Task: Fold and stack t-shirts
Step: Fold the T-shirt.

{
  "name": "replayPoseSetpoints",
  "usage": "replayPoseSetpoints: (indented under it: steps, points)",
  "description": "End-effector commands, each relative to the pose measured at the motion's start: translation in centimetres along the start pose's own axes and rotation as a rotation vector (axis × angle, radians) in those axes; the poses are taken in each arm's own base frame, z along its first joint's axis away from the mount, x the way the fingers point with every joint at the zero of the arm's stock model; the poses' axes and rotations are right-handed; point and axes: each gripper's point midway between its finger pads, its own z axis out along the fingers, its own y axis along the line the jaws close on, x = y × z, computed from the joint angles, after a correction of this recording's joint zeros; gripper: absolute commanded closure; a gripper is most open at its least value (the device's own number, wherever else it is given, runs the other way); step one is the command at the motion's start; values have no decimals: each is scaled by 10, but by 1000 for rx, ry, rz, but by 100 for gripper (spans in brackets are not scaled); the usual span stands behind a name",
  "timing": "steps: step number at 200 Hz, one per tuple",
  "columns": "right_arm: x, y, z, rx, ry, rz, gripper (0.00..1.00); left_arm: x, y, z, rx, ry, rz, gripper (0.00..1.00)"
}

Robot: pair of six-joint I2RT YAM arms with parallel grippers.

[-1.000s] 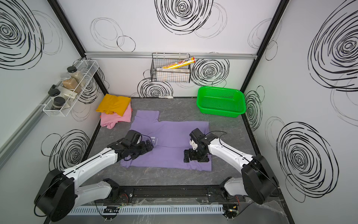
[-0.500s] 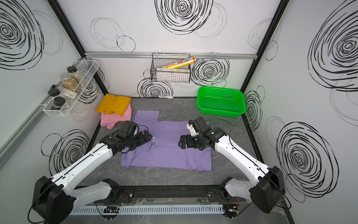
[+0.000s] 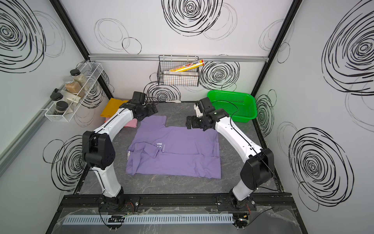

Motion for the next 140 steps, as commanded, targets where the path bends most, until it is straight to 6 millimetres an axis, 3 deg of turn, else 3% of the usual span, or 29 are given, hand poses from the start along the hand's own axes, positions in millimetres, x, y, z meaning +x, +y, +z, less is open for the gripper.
replayPoseSetpoints:
  steps: [1, 27, 54, 105, 122, 140]
  points:
    - [2, -1, -6, 1, 12, -17, 0, -7, 13, 41, -69, 17, 54, 1]
    - [18, -4, -4, -6, 43, -6, 1, -9, 18, 82, -90, 24, 61, 1]
    - [36, -15, -3, 22, 60, 4, 2, -12, 23, 108, -88, 23, 47, 1]
    - [59, -34, 6, 83, 78, 34, 3, -24, 33, 132, -84, -1, 29, 1]
    - [62, -41, 11, 110, 91, 48, 3, -20, 36, 141, -92, 16, 41, 1]
    - [60, -50, 16, 154, 85, 67, 4, -8, 38, 149, -92, 48, 58, 8]
